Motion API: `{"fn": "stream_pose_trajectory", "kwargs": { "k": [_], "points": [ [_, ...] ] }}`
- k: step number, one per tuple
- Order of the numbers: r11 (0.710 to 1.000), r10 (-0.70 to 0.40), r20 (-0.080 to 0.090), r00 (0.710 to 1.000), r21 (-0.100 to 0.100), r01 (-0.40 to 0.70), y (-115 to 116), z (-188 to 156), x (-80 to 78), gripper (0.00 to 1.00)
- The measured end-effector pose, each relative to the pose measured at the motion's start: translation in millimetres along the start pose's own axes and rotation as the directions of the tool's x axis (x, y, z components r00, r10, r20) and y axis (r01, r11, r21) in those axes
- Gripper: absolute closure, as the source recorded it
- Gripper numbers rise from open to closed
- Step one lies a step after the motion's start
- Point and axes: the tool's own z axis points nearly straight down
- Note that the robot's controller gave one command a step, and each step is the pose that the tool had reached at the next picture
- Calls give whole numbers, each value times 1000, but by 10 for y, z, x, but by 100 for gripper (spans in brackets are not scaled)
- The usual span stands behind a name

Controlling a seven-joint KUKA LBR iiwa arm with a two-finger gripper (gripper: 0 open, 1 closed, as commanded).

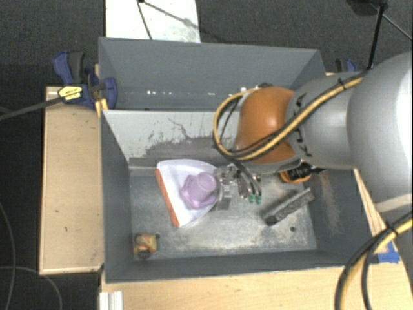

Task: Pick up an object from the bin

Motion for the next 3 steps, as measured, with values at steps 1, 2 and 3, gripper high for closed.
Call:
{"fn": "stream_pose_trajectory", "kwargs": {
  "k": [1,2,3],
  "points": [
    [1000,12,0,1000,0,-12,19,-508,-9,100],
    [1000,-11,3,1000,0,11,145,-1188,98,100],
    [1000,-29,8,1000,-1,29,28,-1727,-94,100]
  ]
}}
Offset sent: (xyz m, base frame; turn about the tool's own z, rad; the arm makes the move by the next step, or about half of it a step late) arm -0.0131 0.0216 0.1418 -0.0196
